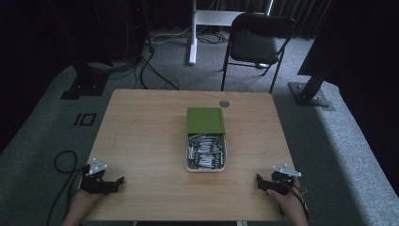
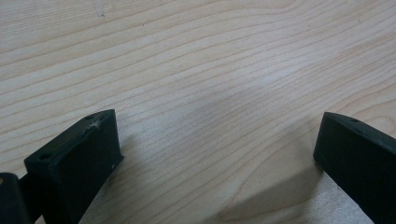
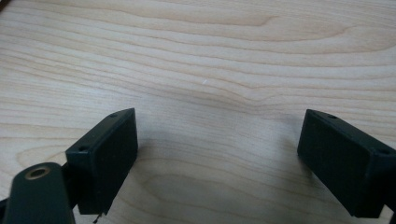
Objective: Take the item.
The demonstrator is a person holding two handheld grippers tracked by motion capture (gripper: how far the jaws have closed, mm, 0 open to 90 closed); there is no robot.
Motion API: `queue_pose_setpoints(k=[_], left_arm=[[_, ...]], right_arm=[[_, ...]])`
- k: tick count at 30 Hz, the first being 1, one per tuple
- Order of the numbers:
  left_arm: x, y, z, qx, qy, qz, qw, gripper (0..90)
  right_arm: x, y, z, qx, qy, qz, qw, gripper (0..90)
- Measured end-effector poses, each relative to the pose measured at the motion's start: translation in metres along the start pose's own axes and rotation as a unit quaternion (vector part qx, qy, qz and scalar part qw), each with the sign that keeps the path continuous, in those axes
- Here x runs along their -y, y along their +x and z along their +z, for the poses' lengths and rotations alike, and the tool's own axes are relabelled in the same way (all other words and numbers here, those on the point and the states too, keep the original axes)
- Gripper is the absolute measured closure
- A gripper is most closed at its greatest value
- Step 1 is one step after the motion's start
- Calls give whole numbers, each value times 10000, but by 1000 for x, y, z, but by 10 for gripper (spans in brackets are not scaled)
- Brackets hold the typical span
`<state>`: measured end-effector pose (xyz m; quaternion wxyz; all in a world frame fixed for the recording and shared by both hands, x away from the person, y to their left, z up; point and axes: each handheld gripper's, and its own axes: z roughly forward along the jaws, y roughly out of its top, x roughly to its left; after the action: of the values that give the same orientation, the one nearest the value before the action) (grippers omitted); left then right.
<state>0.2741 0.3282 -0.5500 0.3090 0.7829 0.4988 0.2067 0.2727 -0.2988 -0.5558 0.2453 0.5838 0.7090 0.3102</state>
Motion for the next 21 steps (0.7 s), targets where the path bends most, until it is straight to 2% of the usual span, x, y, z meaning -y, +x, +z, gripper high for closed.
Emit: queue_pose_setpoints(k=[3, 4, 21], left_arm=[[0, 1, 0, -71, 0, -71, 9999, 14], [0, 1, 0, -149, -1, -161, 9998, 14], [0, 1, 0, -145, 0, -157, 9998, 13]], right_arm=[[0, -1, 0, -30, -6, -32, 10000, 114], [1, -3, -1, -105, -3, -110, 9999, 115], [1, -3, -1, -131, -7, -148, 9998, 109]])
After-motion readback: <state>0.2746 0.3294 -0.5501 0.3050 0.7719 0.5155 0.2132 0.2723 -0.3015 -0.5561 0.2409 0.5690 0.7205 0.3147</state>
